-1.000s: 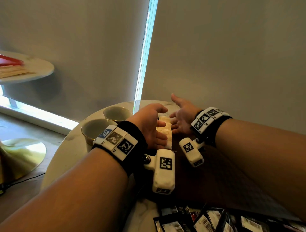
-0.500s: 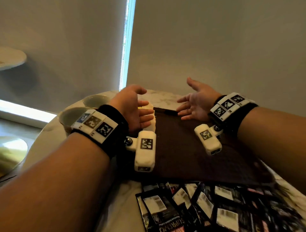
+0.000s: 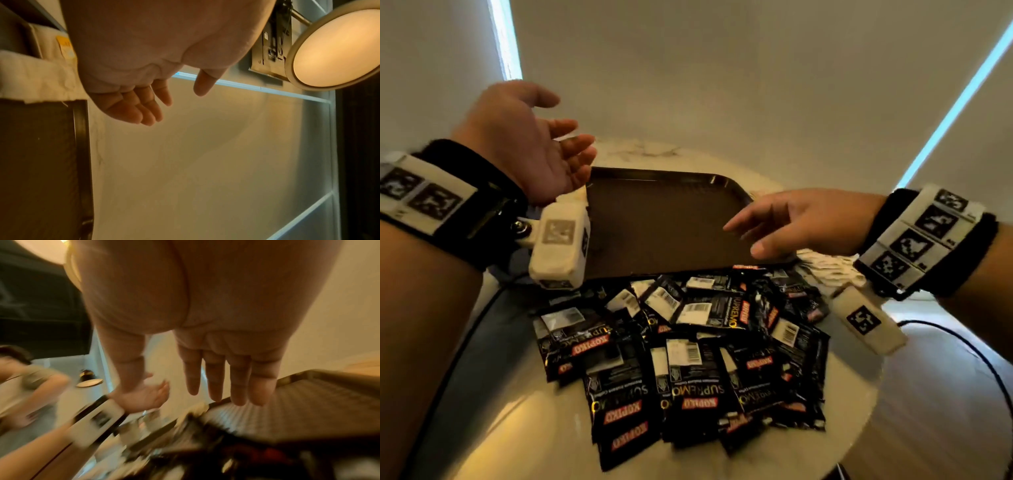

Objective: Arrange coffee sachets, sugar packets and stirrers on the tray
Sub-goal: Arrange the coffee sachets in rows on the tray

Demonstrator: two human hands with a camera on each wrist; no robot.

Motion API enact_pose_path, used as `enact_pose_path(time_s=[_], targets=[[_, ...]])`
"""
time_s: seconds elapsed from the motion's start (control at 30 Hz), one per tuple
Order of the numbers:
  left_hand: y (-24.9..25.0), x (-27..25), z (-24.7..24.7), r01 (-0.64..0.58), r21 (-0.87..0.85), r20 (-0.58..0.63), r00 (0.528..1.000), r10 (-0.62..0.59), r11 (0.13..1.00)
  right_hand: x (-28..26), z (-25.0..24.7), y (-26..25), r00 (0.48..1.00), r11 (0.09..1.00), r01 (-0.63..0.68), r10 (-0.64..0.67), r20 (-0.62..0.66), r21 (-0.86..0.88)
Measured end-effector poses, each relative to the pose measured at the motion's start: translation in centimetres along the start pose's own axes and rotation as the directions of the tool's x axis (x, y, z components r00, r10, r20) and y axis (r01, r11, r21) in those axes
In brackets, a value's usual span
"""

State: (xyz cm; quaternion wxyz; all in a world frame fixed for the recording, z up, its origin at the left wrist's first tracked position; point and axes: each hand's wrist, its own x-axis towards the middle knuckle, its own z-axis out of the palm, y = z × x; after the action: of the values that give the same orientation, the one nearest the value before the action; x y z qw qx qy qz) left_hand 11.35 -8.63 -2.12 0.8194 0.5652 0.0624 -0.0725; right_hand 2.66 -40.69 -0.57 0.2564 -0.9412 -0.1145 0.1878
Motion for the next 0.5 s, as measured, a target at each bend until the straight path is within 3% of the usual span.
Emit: enact_pose_path(time_s=[0.17,0.27,0.5], targets=[[-0.2,-1.2,3.5,0.0,0.096,0.076,0.997,-0.008,0.995,-2.0,3.1,-2.0,0.973,0.96,0.111,-0.052,0.225,-0.257],[-0.3,-1.6,5.8,0.013,0.142,0.111,0.993,-0.029,0.99,-1.7,4.4,-2.1,0.967,0.922,0.155,-0.068,0.246,-0.356],[-2.3,-0.8,7.2,0.042,0.144,0.162,0.985,-0.066,0.989,-1.4,4.3,-1.4,0.944,0.874,0.296,-0.205,0.26,-0.385]])
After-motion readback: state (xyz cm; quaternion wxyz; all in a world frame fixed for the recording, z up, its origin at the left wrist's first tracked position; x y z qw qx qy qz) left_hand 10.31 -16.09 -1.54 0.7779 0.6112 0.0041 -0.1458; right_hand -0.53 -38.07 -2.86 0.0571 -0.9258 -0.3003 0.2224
